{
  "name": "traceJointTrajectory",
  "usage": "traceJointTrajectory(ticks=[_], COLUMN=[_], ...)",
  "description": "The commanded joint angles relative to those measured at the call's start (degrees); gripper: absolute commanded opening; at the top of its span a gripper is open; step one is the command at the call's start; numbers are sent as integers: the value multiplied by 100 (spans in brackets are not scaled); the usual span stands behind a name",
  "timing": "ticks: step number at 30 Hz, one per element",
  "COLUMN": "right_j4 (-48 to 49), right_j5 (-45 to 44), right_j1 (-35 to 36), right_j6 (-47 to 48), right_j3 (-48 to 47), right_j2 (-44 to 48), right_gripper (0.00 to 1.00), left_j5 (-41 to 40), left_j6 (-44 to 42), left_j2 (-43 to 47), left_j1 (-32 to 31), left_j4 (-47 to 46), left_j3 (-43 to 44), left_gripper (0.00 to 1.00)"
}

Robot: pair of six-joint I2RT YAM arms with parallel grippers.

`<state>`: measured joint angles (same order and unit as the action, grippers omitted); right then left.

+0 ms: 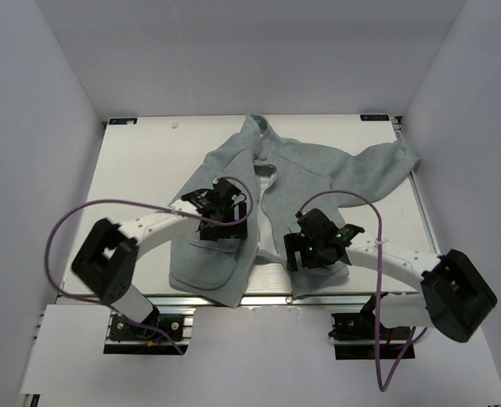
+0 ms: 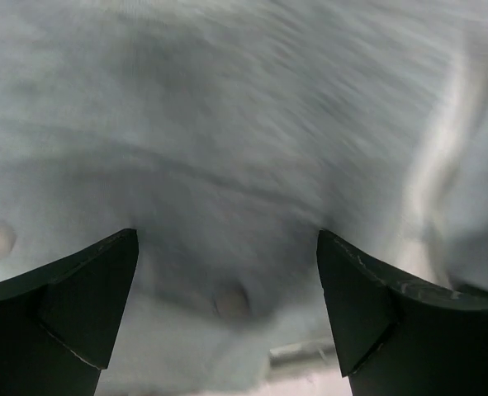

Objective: Zip up the jacket

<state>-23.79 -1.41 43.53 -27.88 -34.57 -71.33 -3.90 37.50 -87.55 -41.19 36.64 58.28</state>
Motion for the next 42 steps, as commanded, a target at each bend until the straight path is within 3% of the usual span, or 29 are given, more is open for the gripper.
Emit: traceJointTrajectory(ticks=[1,9,15,22,29,35,42], right_j4=[199,577,455,200,-2,-161,-29], right_j5=[-307,-265,238,457,782,756,379], right_j1=[-11,-529,-1013,-1013,-671,-591,-521], right_j6=[142,537,1319,1769,1777,1628,1566], right_j3=[-296,-1446,-2571,-2828,-1836,-1474,-1588], right_j2=[-574,-2145,-2860,-1992,-752,-715,-1233], right_gripper=[88,86,81,86,89,84,79], left_j5=[161,170,-66,109,100,355,223], left_j6=[-137,-471,-726,-981,-911,-647,-489], left_j2=[-604,-2667,-3278,-2461,-925,246,1002], left_j1=[50,778,1166,1166,1166,1166,1166], left_j4=[-693,-693,-369,-517,-527,-772,-606], left_j3=[42,1648,2757,2585,1715,406,-220], left_gripper=[98,98,98,98,98,98,98])
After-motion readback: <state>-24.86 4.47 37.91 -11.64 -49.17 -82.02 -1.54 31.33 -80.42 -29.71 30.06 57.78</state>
